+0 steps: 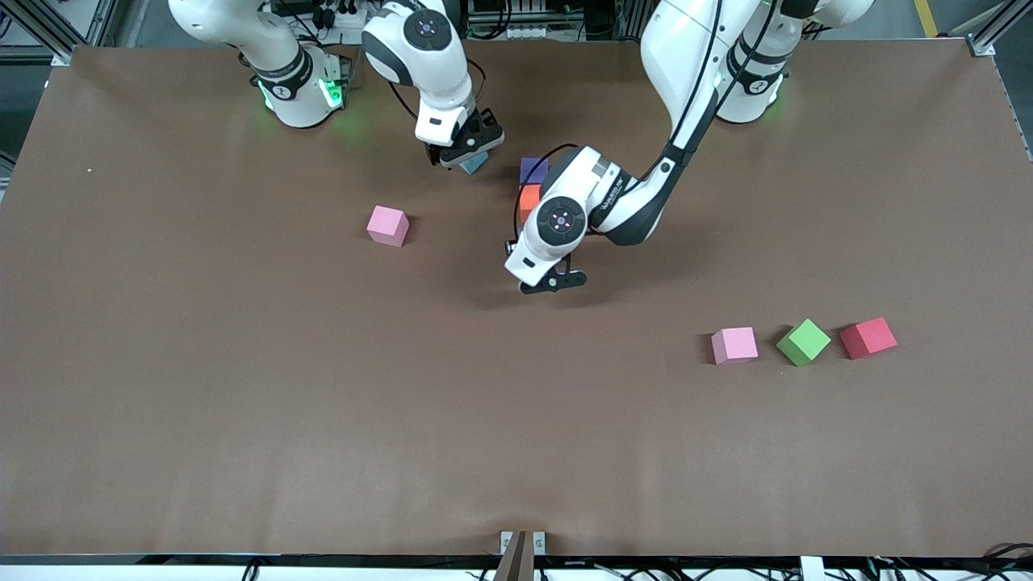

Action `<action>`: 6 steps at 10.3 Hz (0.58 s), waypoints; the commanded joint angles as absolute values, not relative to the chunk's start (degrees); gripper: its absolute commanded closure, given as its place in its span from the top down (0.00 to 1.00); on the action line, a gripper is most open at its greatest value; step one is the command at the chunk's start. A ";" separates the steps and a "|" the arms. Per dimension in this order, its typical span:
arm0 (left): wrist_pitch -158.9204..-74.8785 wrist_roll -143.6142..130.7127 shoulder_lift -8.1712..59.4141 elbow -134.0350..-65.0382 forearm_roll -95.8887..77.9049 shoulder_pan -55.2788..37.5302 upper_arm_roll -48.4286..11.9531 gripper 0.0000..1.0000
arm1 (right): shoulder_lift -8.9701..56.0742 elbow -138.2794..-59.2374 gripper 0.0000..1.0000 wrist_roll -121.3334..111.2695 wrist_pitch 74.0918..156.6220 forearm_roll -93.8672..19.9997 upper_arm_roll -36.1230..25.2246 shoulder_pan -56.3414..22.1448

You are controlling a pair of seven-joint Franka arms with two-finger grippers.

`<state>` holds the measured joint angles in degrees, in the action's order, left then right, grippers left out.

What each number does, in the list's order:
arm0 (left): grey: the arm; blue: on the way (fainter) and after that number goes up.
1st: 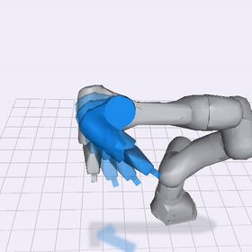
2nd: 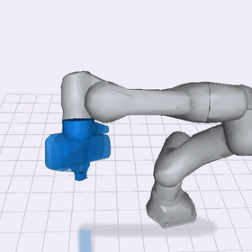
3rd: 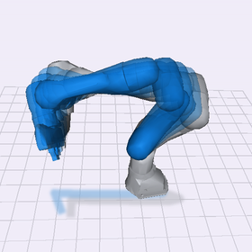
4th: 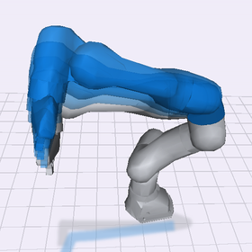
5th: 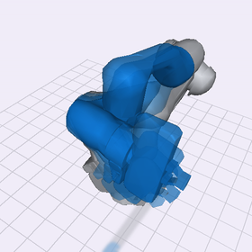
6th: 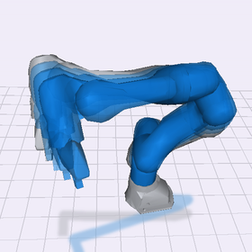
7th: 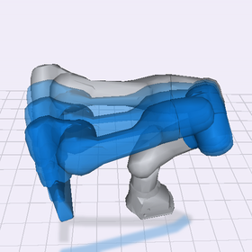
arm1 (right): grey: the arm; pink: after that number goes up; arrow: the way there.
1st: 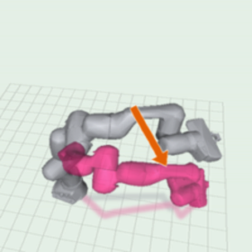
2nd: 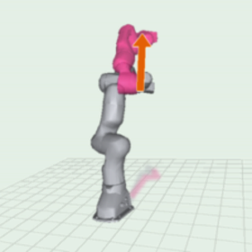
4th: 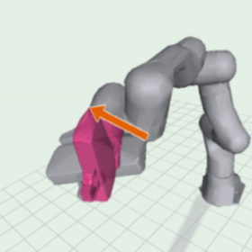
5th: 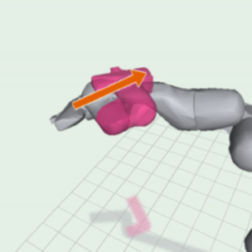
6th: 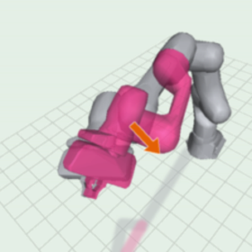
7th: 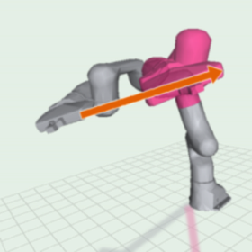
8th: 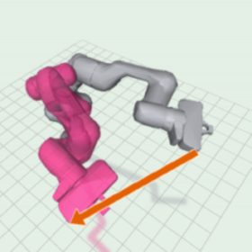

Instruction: Arrange blocks into number 1

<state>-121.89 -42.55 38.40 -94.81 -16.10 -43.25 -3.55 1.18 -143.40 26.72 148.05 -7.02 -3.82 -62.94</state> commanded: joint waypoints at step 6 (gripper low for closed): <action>-121.20 -39.73 35.51 -98.61 -9.68 -42.98 -6.67 0.00 | 2.28 -148.18 1.00 26.19 154.60 -6.94 -3.43 -64.51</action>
